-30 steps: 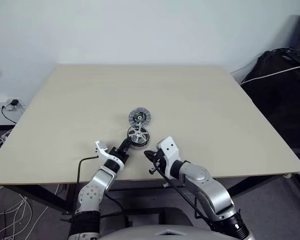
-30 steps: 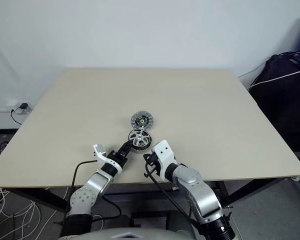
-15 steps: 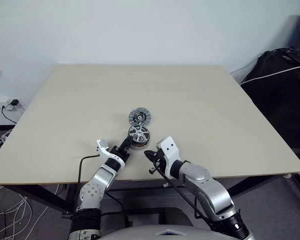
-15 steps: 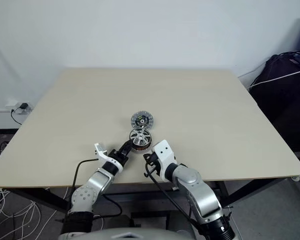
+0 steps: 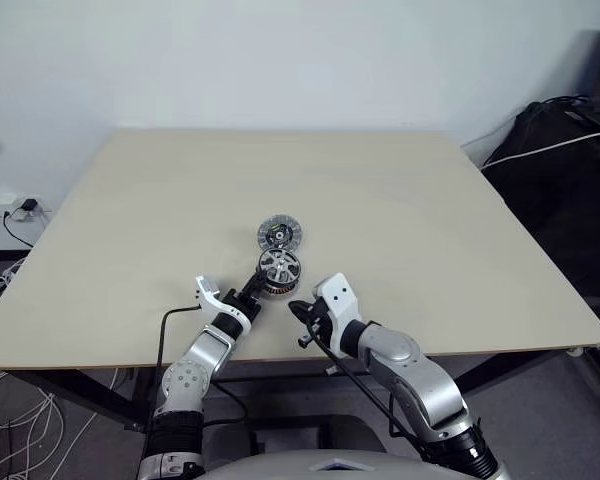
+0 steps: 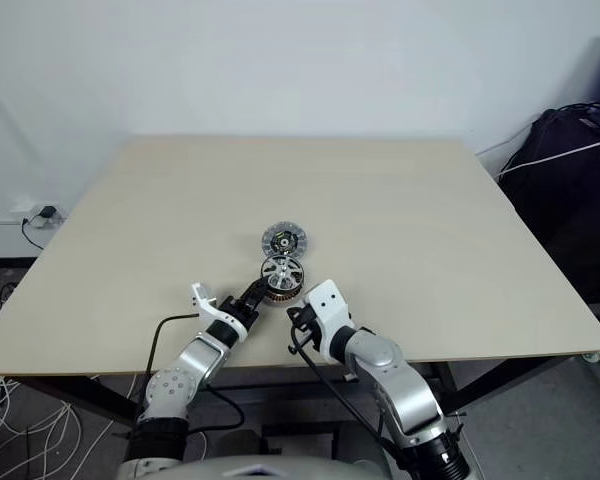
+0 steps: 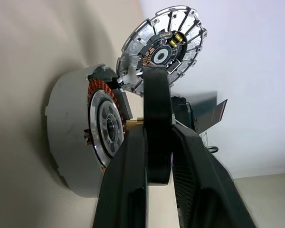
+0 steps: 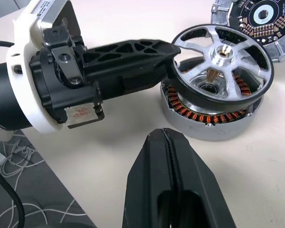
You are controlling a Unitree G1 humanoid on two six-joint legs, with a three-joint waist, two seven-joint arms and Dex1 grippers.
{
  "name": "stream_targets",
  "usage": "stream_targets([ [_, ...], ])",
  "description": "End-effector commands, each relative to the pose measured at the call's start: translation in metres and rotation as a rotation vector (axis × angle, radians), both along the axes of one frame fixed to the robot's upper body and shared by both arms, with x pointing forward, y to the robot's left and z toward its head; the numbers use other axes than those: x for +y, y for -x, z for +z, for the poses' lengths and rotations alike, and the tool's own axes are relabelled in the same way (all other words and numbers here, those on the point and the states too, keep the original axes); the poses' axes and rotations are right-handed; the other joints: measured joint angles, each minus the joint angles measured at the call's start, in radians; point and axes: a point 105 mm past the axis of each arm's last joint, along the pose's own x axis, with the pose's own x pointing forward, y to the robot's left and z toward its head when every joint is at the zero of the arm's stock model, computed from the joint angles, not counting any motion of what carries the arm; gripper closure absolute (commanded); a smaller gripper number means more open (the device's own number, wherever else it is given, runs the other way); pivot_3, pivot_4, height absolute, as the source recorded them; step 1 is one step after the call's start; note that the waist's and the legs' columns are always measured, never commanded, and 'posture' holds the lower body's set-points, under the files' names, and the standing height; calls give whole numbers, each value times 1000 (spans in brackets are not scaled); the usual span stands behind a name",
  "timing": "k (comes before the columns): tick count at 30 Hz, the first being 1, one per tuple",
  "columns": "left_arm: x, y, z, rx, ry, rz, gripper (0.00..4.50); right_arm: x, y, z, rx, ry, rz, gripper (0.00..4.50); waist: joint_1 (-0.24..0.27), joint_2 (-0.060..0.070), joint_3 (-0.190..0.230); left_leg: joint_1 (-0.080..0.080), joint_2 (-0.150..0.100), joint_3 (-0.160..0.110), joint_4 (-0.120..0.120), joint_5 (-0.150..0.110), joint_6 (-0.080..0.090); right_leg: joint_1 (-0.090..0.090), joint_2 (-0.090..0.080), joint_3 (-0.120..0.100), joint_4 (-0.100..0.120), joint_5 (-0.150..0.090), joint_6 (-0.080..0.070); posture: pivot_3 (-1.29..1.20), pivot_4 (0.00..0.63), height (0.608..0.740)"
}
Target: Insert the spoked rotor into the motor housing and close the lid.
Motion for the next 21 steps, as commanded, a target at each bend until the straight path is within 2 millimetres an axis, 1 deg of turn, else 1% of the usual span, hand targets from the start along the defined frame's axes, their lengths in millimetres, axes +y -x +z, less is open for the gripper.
stream_targets([
  [1, -24, -7, 18, -52, 91, -15, 2523, 2, -4, 16, -61, -28, -3, 4500, 0, 0, 0, 0, 0, 0, 0, 0, 0, 0, 0, 0, 0, 0, 0, 0, 0, 740],
  [3, -24, -7, 17, -51, 86, -13, 1908, 2, -4, 16, -62, -29, -3, 4500, 0, 0, 0, 0, 0, 0, 0, 0, 0, 0, 0, 0, 0, 0, 0, 0, 0, 740],
  [5, -23, -7, 17, -52, 82, -12, 1176, 2, -4, 16, -62, -29, -2, 4500, 0, 0, 0, 0, 0, 0, 0, 0, 0, 0, 0, 0, 0, 0, 0, 0, 0, 740],
  [8, -21, -7, 21, -71, 83, -2, 244, 3, -5, 16, -61, -30, -2, 4500, 0, 0, 0, 1, 0, 0, 0, 0, 0, 1, 0, 0, 0, 0, 0, 0, 0, 740],
  [16, -12, -1, 36, -130, 85, 34, 244, 3, -4, 16, -57, -33, -1, 4500, 0, 0, 0, 1, 0, 0, 0, 0, 0, 0, 0, 0, 1, 0, 0, 0, 0, 740],
  [21, -6, 4, 39, -147, 78, 54, 244, 4, -4, 16, -56, -35, 4, 4500, 1, 0, 0, -1, 0, 0, 0, 0, 0, 0, 0, 0, -1, 0, 0, 0, 0, 740],
])
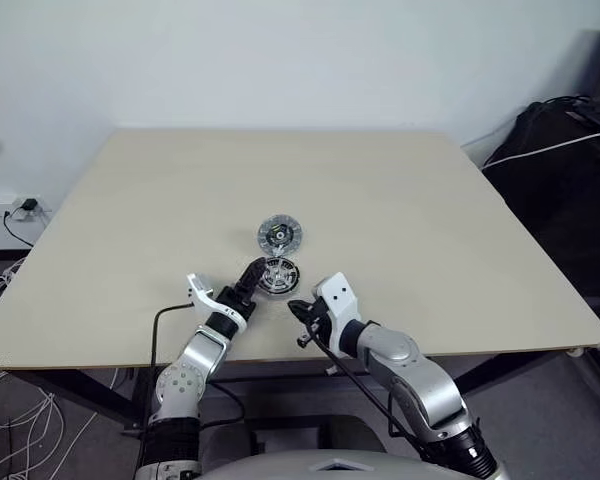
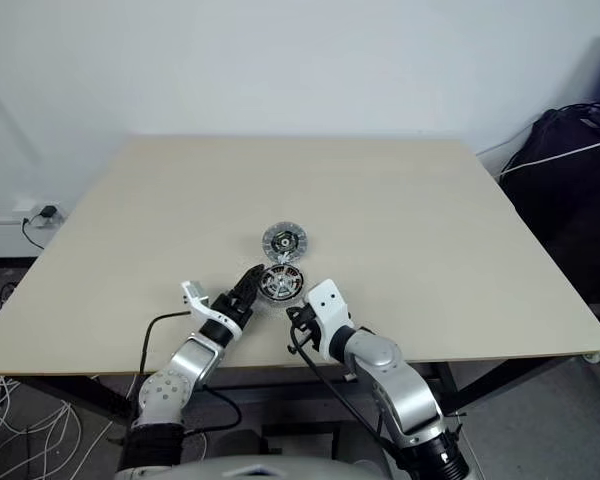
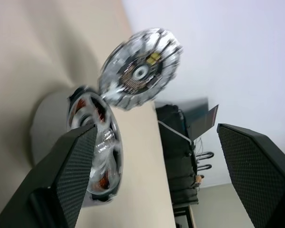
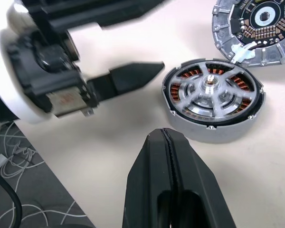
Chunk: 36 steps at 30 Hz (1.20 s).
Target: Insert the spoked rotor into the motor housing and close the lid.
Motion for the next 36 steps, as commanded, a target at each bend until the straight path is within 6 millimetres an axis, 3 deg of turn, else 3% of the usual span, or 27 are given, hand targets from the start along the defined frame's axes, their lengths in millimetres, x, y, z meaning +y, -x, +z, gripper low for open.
stream_targets([
  [1, -14, 1, 21, -78, 75, 16, 244, 3, -4, 15, -55, -29, 5, 4500, 0, 0, 0, 0, 0, 0, 0, 0, 0, 0, 0, 0, 0, 0, 0, 0, 0, 740],
  [4, -11, 7, 21, -95, 30, 19, 244, 3, -4, 14, -54, -29, 5, 4500, -1, 0, 0, 0, 0, 0, 0, 0, 0, 0, 0, 0, 0, 0, 0, 0, 0, 740],
  [12, 12, 22, 14, -177, -382, 62, 244, 1, -9, 13, -60, -33, -29, 4500, -1, 0, 0, 0, 0, 0, 0, 0, 0, 0, 0, 0, -1, 0, 0, 0, 0, 740],
  [16, 18, 32, 13, -219, -538, 67, 1145, 1, -19, 12, -75, -28, -62, 4500, -2, 2, 1, 0, 1, 1, 0, 0, 0, 0, 0, 0, -1, 0, 0, 0, 0, 740],
  [26, 15, 49, 4, -287, -812, 13, 4478, 12, -58, 8, -122, 16, -110, 4500, -2, 5, 3, 0, 1, 1, 0, -1, 1, -1, 0, 0, 0, 0, 0, 0, 0, 740],
  [31, 13, 51, 7, -413, -1031, 11, 4478, 20, -77, 10, -141, 41, -119, 4500, -2, 8, 5, 0, 1, 2, 0, 0, 0, -2, 0, 0, 1, 0, 0, 0, 0, 740],
  [36, 5, 54, 4, -467, -1081, -30, 4478, 34, -90, 15, -165, 42, -99, 4500, -3, 9, 5, 0, 1, 3, 0, 0, 0, -2, 0, 1, 2, 0, 0, 0, 0, 740],
])
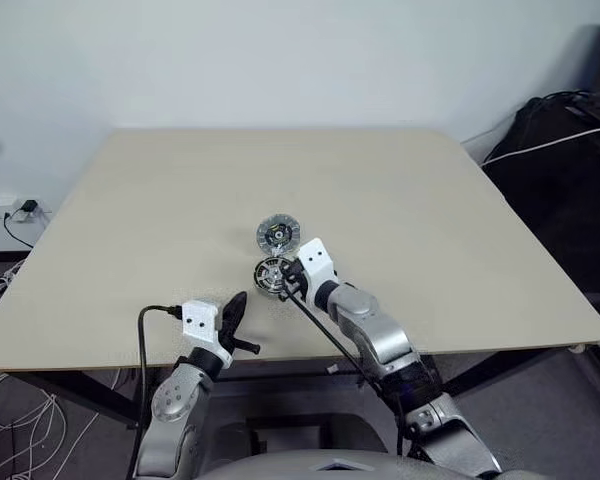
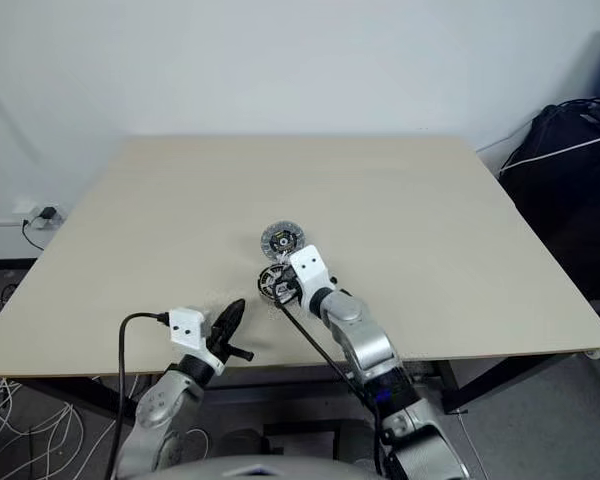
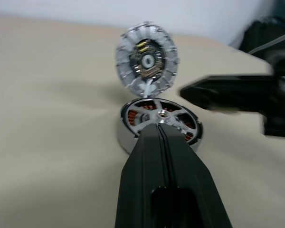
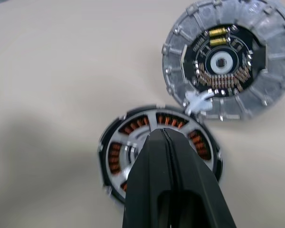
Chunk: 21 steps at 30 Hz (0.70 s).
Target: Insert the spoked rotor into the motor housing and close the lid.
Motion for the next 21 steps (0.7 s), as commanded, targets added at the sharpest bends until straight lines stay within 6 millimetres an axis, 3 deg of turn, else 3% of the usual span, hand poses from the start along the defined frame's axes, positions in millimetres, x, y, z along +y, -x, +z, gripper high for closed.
stream_targets([
  [1, -5, -2, 7, -51, -10, -19, 4478, 8, -12, 17, -68, -26, 7, 4500, 0, 0, 0, 0, 0, 0, 0, 0, 0, 0, 0, 0, 0, 0, 0, 0, 0, 740],
  [8, -7, -1, 2, -36, 0, -36, 4478, 21, -22, 7, -55, 5, 33, 4500, -1, 0, 0, 0, 0, 0, 0, 0, 0, -1, 0, 0, 3, 0, 1, 0, 0, 740],
  [16, -3, -1, -5, -22, 12, -40, 4478, 12, -17, -35, 65, 120, 34, 4500, -5, 5, -3, 2, 1, 0, 0, 0, 0, 0, 0, 0, 3, 1, 1, 0, 0, 740],
  [21, -4, 0, -8, -16, 19, -44, 4478, 16, -14, -24, 30, 85, 72, 4500, -4, 8, -6, 3, 1, 0, 0, 1, -1, 1, 0, 0, 4, 0, 0, 0, 0, 740],
])
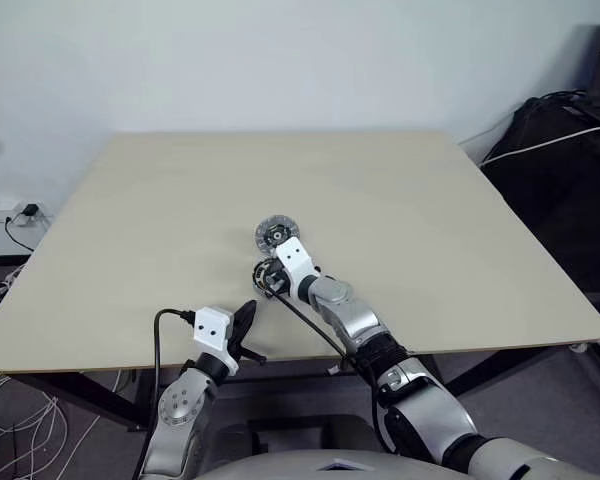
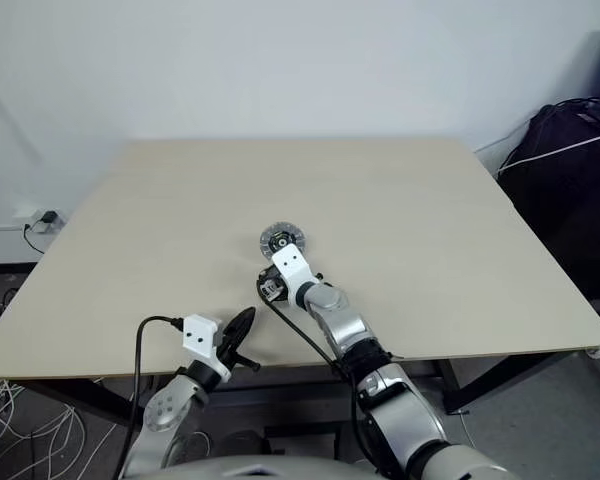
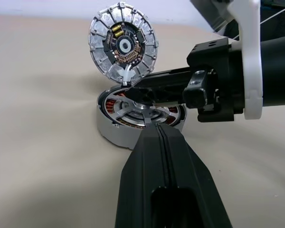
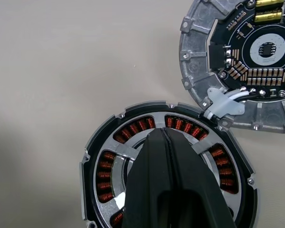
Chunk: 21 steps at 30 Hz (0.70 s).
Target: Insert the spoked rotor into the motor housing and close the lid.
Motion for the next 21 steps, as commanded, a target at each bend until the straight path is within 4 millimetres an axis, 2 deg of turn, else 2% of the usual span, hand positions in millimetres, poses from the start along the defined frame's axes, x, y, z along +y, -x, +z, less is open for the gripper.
stream_targets([
  [1, 0, -3, 6, -33, 17, 0, 4478, 2, 1, 12, -28, -32, 30, 4500, 1, 0, 0, 0, 0, 0, 0, 0, 0, 0, 0, 0, 0, 0, 0, 0, 0, 740],
  [5, -3, -3, 4, -23, 24, -5, 4478, 5, 14, 35, -92, -17, 184, 4500, 1, 0, 0, -1, 0, 0, 0, 0, 0, -1, 0, 0, 0, 0, 1, 0, 0, 740],
  [9, -4, -5, 4, -20, 29, -5, 4478, -2, 26, 43, -114, 66, 322, 4500, 3, 0, 0, -2, 0, -1, 0, 0, 0, -2, 0, 0, 0, 0, 1, 0, 0, 740],
  [12, -4, -6, 4, -19, 35, -5, 4500, -8, 31, 44, -114, 135, 393, 3916, 3, 0, 0, -1, 0, -1, 0, 0, 1, -1, 0, 0, 0, 0, 0, 0, 0, 740],
  [19, -5, -8, 5, -18, 45, -4, 4500, -12, 39, 34, -103, 284, 533, 1694, 3, 0, 0, -1, -1, -1, 0, 0, 1, -1, 0, 0, 0, 0, 0, 0, 0, 740],
  [21, -6, -8, 4, -15, 48, -3, 4500, -10, 37, 37, -113, 312, 573, 1694, 4, 0, 0, -1, -1, -1, 0, 0, 1, -1, 0, 0, 0, 0, 0, 0, 0, 740],
])
